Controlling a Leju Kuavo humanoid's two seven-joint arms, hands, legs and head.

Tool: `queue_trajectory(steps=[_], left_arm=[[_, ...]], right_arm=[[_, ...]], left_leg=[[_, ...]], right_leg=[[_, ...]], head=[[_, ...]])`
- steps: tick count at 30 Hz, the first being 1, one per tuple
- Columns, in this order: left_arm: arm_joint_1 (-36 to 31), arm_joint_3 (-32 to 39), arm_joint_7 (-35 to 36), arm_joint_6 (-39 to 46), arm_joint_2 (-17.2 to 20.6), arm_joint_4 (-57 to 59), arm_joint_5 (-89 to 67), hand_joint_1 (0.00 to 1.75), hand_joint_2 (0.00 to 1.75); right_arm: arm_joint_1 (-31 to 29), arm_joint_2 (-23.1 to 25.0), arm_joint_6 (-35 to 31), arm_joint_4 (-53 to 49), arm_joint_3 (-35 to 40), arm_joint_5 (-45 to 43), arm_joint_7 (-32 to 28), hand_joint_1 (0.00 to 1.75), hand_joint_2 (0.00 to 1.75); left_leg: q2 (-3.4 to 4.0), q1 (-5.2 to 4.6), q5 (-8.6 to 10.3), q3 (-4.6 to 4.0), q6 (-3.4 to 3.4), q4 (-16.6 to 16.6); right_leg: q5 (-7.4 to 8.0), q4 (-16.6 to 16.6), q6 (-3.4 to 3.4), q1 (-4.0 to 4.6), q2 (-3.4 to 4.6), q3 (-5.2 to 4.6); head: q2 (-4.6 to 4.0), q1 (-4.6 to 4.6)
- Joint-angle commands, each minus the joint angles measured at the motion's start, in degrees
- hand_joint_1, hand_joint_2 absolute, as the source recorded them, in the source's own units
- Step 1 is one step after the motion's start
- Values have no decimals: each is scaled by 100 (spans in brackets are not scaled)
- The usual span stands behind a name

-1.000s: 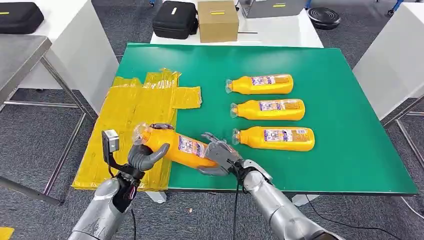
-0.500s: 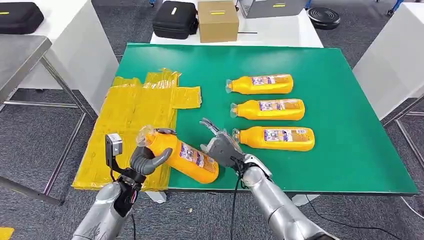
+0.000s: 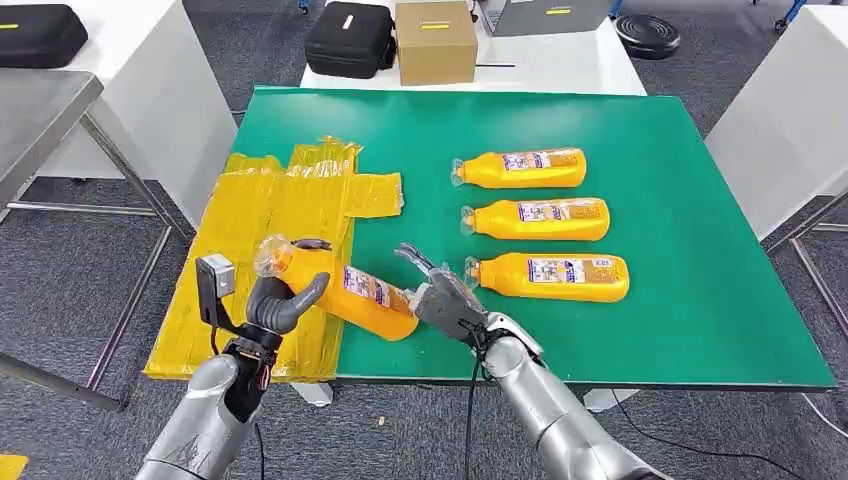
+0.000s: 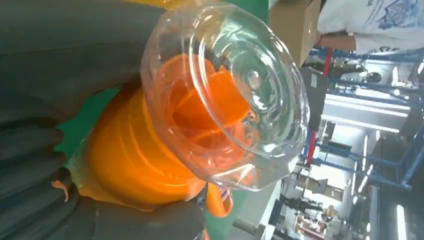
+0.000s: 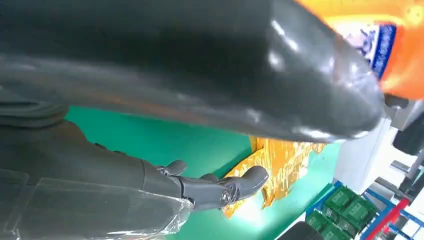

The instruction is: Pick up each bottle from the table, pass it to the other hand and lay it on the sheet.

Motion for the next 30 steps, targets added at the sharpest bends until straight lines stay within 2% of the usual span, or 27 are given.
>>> queue_trajectory(steps=[1, 5, 6, 11, 17, 24, 26, 29, 30], left_arm=[[-296, 469, -158, 442, -68, 310, -74, 175, 175], [-332, 806, -396, 1058, -82, -261, -112, 175, 175], [-346, 863, -418, 1209, -77, -397, -137, 175, 175], [-532, 820, -722, 2157, -73, -768, -940, 175, 175], [-691, 727, -789, 2417, -50, -601, -1163, 175, 175], [-751, 182, -791, 2761, 159, -374, -1915, 175, 175], [-664, -165, -542, 3118, 393, -488, -2888, 175, 175], [-508, -323, -205, 3149, 574, -722, -3686, 175, 175], [-466, -300, -204, 3150, 578, -771, -3703, 175, 175]], right_arm=[[-208, -23, 41, 244, 64, -62, 35, 0, 0], [-199, -37, 14, 239, -54, -150, 35, 0, 0], [-186, -33, 17, 238, -95, -184, 35, 0, 0], [3, -202, -43, 136, -306, -347, 4, 0, 0], [152, -352, -11, -161, -469, -440, -26, 0, 0], [377, -467, 13, -483, -669, -486, 38, 0, 0], [447, -490, -8, -576, -799, -489, 71, 0, 0], [523, -533, 41, -671, -942, -497, 91, 0, 0], [530, -548, 62, -679, -954, -498, 87, 0, 0]], left_leg=[[3, 6, -10, 20, -9, 0], [6, 14, -22, 29, -16, 13], [1, 6, -7, 8, -8, 5], [-11, 14, -17, 23, -14, 12], [-15, 12, -17, 25, -13, 13], [-18, 3, -7, 20, -11, 2], [-14, 6, -12, 28, -13, 3], [-7, 11, -25, 47, -18, 8], [-9, 3, -11, 25, -11, 1]], right_leg=[[-9, -2, -9, 6, 0, 20], [-19, 7, -15, 16, 0, 32], [-6, 2, -8, 7, -2, 10], [-19, 5, -13, 16, -16, 31], [-20, 3, -11, 13, -19, 35], [-13, -1, -9, 4, -21, 24], [-17, -1, -11, 8, -18, 33], [-28, 2, -17, 13, -13, 51], [-15, 0, -9, 4, -12, 27]], head=[[0, 0], [0, -2], [0, 0], [0, -2], [0, 0], [0, 0], [0, -2], [0, 0], [0, -2]])
